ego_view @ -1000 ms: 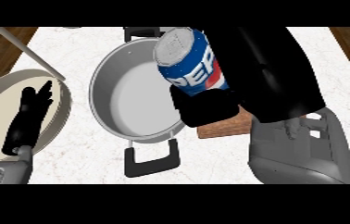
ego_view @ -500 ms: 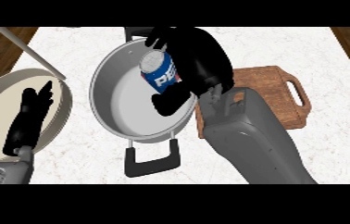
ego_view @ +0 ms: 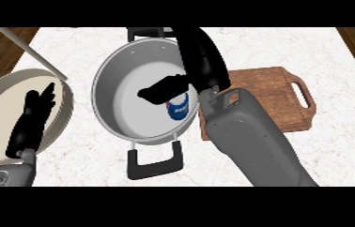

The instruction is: Pick the can from the cutting board and place it in the pot

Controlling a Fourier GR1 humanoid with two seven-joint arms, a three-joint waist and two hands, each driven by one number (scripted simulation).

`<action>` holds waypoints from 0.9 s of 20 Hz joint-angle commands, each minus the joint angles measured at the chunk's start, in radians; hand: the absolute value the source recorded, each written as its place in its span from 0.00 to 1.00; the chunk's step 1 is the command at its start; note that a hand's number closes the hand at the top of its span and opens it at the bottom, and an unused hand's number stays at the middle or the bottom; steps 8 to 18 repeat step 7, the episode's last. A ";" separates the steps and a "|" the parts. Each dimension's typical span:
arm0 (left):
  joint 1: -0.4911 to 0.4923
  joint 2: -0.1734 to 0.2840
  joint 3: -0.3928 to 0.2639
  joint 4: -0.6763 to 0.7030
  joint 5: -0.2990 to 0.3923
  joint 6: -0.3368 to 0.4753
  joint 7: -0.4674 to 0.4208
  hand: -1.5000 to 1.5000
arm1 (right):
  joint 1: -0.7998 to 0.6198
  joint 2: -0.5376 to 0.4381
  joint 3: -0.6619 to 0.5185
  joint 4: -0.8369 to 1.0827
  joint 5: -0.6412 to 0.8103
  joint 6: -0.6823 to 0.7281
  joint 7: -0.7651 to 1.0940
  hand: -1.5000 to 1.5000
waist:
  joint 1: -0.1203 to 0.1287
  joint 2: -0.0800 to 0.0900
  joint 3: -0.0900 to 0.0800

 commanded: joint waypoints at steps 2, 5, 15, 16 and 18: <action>0.040 0.029 0.040 -0.024 0.031 -0.032 -0.010 0.50 | 0.067 0.000 -0.115 -0.016 -0.035 -0.147 -0.122 0.00 | -0.010 -0.003 0.001; -0.009 -0.018 0.014 -0.009 -0.015 0.020 0.021 0.50 | 0.053 -0.014 -0.180 -0.082 -0.043 -0.142 -0.068 0.00 | -0.027 -0.005 0.000; 0.059 -0.003 0.020 -0.078 0.006 -0.011 0.044 0.50 | 0.068 -0.047 -0.255 -0.051 -0.080 -0.155 -0.144 0.00 | -0.015 -0.005 0.001; 0.059 -0.003 0.020 -0.078 0.006 -0.011 0.044 0.50 | 0.068 -0.047 -0.255 -0.051 -0.080 -0.155 -0.144 0.00 | -0.015 -0.005 0.001; 0.059 -0.003 0.020 -0.078 0.006 -0.011 0.044 0.50 | 0.068 -0.047 -0.255 -0.051 -0.080 -0.155 -0.144 0.00 | -0.015 -0.005 0.001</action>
